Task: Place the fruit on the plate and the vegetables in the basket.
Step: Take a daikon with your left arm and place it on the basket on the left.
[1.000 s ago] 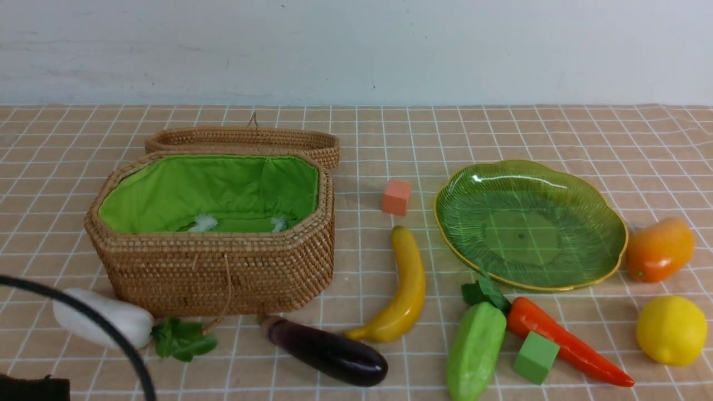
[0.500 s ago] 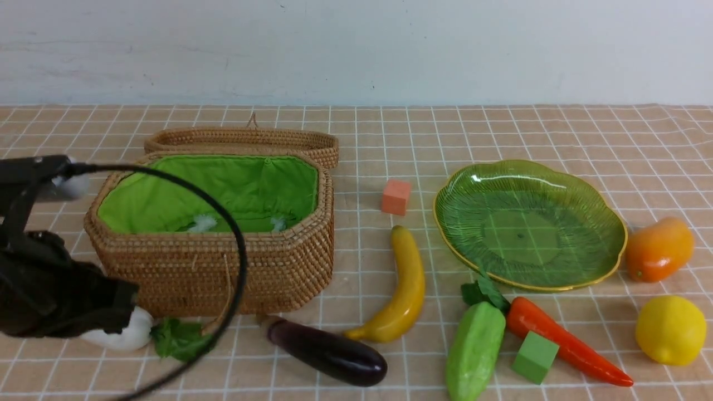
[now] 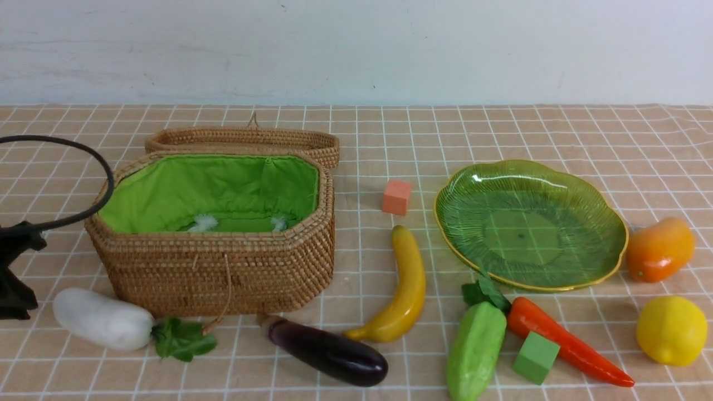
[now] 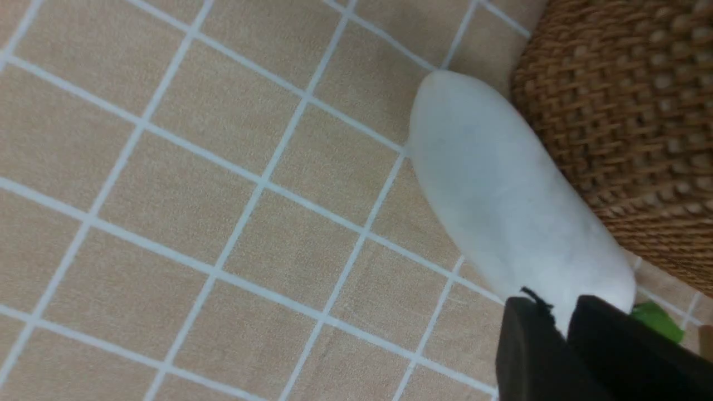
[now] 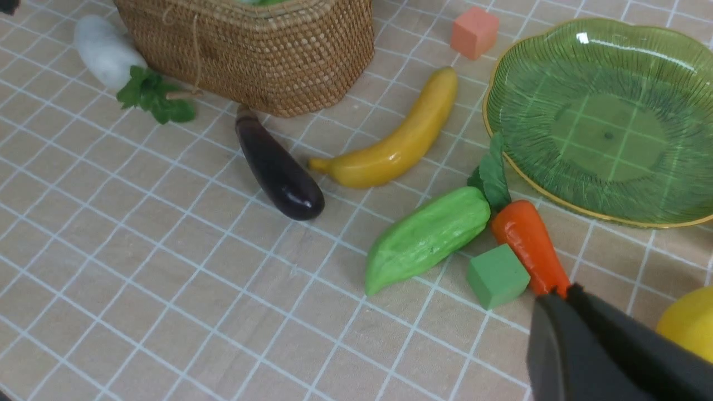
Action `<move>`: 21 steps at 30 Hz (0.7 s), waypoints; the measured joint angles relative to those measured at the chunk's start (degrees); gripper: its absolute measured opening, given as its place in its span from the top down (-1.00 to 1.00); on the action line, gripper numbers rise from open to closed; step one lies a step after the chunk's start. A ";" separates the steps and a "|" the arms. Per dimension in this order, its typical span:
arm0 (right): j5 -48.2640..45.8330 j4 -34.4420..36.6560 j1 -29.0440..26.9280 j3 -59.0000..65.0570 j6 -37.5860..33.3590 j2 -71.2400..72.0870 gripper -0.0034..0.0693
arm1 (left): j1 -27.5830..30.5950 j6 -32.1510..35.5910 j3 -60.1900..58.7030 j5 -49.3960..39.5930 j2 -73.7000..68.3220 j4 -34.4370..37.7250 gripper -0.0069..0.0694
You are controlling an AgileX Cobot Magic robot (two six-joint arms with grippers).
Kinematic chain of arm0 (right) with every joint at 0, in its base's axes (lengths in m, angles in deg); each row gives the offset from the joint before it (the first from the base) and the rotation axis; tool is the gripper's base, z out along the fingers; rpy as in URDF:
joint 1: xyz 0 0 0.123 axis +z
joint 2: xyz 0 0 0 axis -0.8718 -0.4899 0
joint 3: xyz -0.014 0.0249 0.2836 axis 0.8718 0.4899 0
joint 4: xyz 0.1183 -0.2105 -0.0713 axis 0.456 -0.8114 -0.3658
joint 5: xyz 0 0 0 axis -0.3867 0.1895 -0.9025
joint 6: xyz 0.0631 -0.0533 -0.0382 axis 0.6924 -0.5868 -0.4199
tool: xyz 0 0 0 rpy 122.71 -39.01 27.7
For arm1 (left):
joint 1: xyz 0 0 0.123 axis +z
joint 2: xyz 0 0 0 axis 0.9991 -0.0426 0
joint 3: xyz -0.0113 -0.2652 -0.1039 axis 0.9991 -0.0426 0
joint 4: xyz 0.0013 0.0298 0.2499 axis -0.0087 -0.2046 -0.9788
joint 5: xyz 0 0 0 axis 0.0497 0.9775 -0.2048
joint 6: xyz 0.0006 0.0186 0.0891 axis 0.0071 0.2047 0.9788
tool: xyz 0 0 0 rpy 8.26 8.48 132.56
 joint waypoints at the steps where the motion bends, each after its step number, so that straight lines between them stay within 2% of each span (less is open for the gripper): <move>1: 0.39 -0.05 0.00 0.00 0.00 0.00 0.89 | 0.06 0.01 0.00 0.24 -1.58 0.92 0.32; 2: 0.56 -0.13 0.00 0.00 0.00 0.00 0.89 | 0.06 0.01 0.00 0.31 -1.91 1.18 0.29; 3: 0.95 -0.14 0.00 0.00 -0.04 0.00 0.89 | 0.06 -0.01 0.00 0.94 -3.45 2.17 0.14; 4: 1.60 -0.14 0.00 0.00 -0.04 0.00 0.89 | 0.06 -0.06 0.00 2.68 -5.69 3.98 -0.13; 5: 1.77 -0.17 0.00 0.00 -0.04 0.00 0.89 | 0.06 -0.06 0.00 4.36 -7.14 5.62 -0.27; 6: 1.85 -0.17 0.00 0.00 -0.04 0.00 0.89 | 0.06 -0.06 0.00 4.64 -7.37 5.89 -0.32; 7: 1.99 -0.17 0.00 0.00 -0.04 0.00 0.88 | 0.06 -0.08 0.00 6.64 -8.93 7.61 -0.48; 10: 2.09 -0.17 0.00 0.00 -0.07 0.00 0.88 | 0.06 -0.08 0.05 10.41 -10.79 10.05 -0.70; 14: 2.09 -0.17 0.00 0.00 -0.07 0.00 0.87 | 0.06 -0.03 0.11 13.93 -13.10 11.46 -0.75; 21: 3.16 -0.17 0.00 0.00 -0.15 0.00 0.87 | 0.06 -0.03 0.11 14.60 -16.92 11.58 -0.62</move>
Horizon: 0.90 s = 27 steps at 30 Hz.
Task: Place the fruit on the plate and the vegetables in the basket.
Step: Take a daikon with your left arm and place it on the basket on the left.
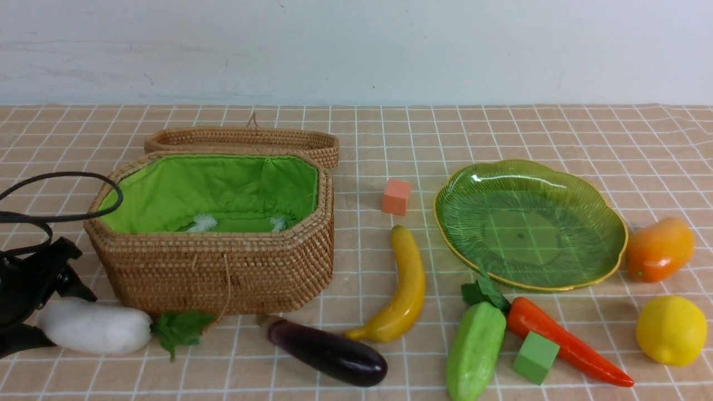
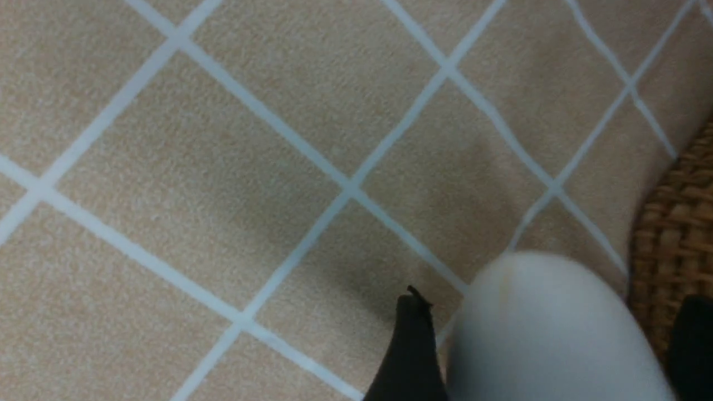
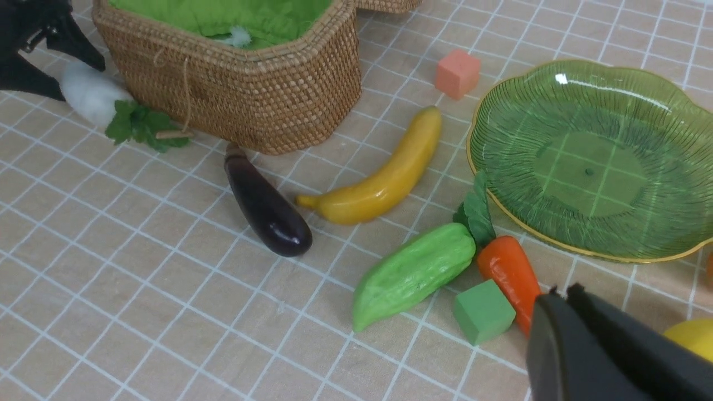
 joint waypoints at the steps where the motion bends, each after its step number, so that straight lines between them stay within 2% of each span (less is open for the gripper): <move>1: 0.34 0.00 0.00 0.00 0.00 0.00 0.87 | 0.00 0.00 0.00 -0.05 -0.56 -0.53 -0.57; 7: 0.89 0.00 0.00 0.00 -0.05 0.00 0.86 | 0.00 0.00 0.02 -1.04 -0.86 -2.65 -0.36; 14: 0.89 -0.03 0.00 0.00 -0.05 0.00 0.85 | 0.00 0.00 0.13 -2.44 -0.18 -5.25 -0.36; 18: 1.32 -0.15 0.00 0.00 -0.05 0.00 0.84 | 0.00 0.00 1.24 -5.13 6.74 -10.69 -0.36; 23: 3.74 -0.04 0.00 0.00 0.12 0.00 0.83 | 0.00 0.21 7.11 -9.28 17.61 -10.74 -0.36; 25: 5.83 0.56 0.00 0.00 0.05 0.00 0.83 | -1.32 5.28 14.54 -11.14 23.20 -9.53 -0.36; 27: 7.48 0.69 0.00 0.00 -1.10 0.00 0.82 | -5.22 14.12 20.42 -11.48 24.71 -9.37 -0.36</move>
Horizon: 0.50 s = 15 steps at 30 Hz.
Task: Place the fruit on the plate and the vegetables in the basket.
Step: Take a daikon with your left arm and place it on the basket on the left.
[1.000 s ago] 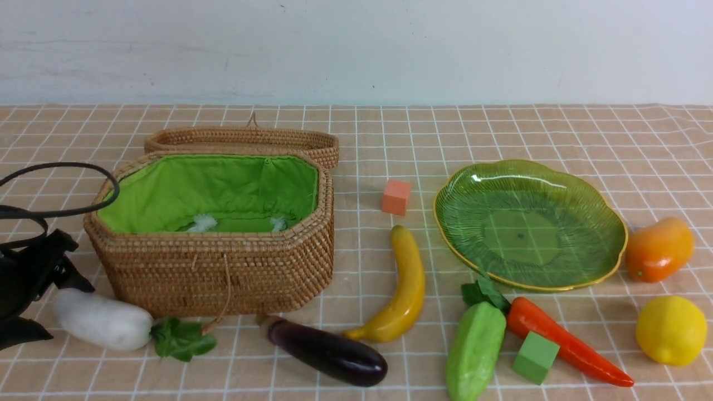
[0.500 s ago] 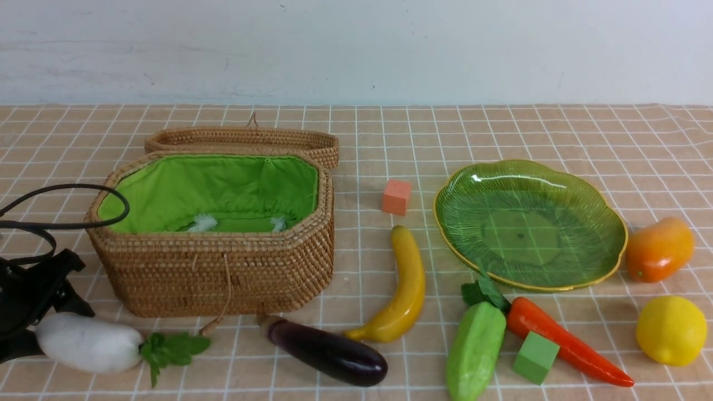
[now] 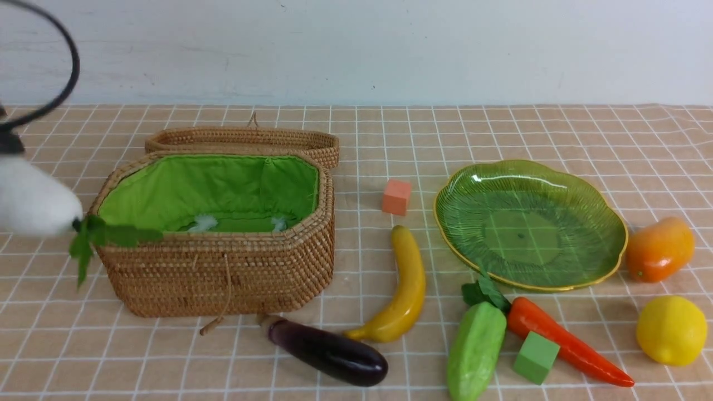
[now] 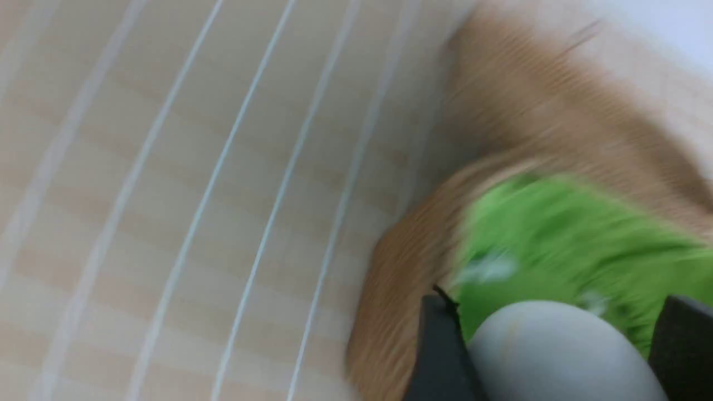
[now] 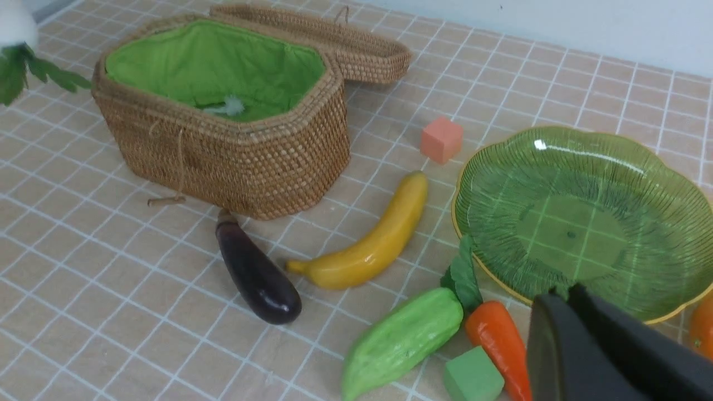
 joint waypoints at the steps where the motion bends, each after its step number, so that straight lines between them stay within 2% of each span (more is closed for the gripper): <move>1: 0.64 0.00 0.00 0.00 -0.90 0.00 0.82 | -3.11 4.84 3.31 0.00 0.00 0.15 -0.36; 3: 1.74 0.05 0.00 0.00 -2.37 0.00 0.82 | -8.37 15.47 7.58 -0.23 -1.36 0.24 -0.36; 5: 2.01 0.48 0.00 0.00 -2.78 0.00 0.82 | -12.65 22.41 10.18 -0.29 -2.83 -0.28 -0.36; 10: 0.83 2.00 0.00 0.00 -3.18 0.00 0.81 | -25.05 48.86 13.59 2.90 -11.22 -8.02 -0.36; 11: 0.73 2.00 0.00 0.00 -3.23 0.00 0.81 | -25.90 49.67 13.59 3.23 -11.63 -8.49 -0.36; 12: -0.31 2.17 0.00 0.00 -3.23 0.00 0.81 | -28.42 54.46 13.66 5.90 -15.03 -12.50 -0.36; 15: -2.37 2.17 0.00 0.00 -3.23 0.00 0.81 | -31.37 56.44 13.66 9.90 -21.04 -20.10 -0.36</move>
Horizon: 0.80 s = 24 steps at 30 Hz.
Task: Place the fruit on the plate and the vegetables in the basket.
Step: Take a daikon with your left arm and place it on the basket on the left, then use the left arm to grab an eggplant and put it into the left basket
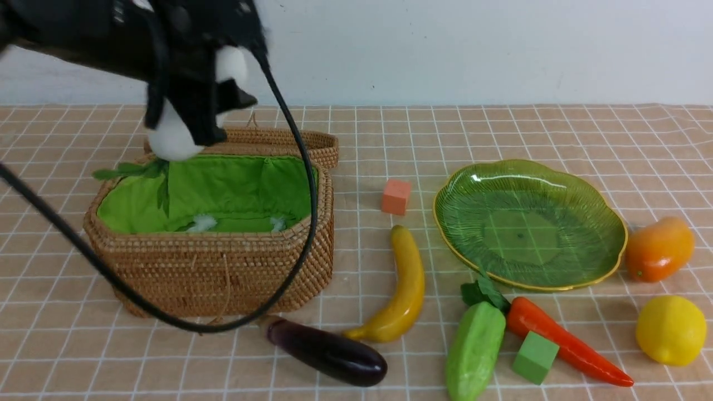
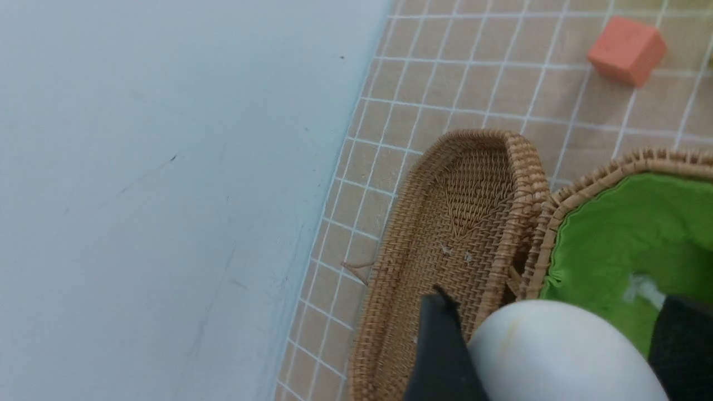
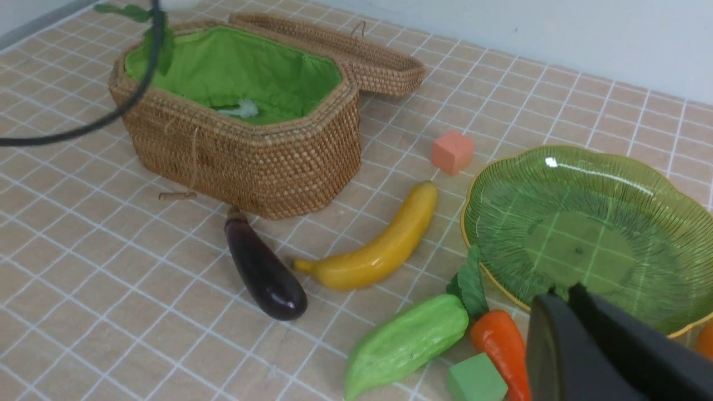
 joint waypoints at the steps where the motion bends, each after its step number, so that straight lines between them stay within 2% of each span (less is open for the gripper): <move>1: -0.75 0.04 0.00 0.00 0.00 0.00 0.81 | -0.51 -0.94 0.00 1.41 -2.27 -3.07 -0.36; 2: -0.88 0.04 0.00 0.00 0.00 0.00 0.81 | -0.57 -1.25 0.00 1.59 -2.60 -3.53 -0.36; 4: -2.16 0.04 0.00 0.00 0.00 0.00 0.81 | -0.71 -6.06 0.00 2.70 -5.94 -7.68 -0.36; 8: -3.71 0.04 0.00 0.00 0.00 0.00 0.81 | -0.71 -14.19 0.00 0.80 -7.59 -11.30 -0.36; 15: -3.63 0.04 0.00 0.00 0.00 0.00 0.80 | -0.71 -16.25 -0.05 -3.28 -7.59 -12.03 -0.37; 18: -3.59 0.04 0.00 0.00 0.00 0.00 0.80 | -0.71 -16.46 -0.05 -3.42 -7.51 -12.17 -0.51; 21: -3.59 0.04 0.00 0.00 0.00 0.00 0.80 | -0.71 -18.27 -0.05 -4.92 -6.80 -11.57 -0.76; 24: -3.59 0.04 0.00 0.00 0.00 0.00 0.80 | -0.71 -20.78 -0.05 -7.19 -4.99 -10.59 -0.84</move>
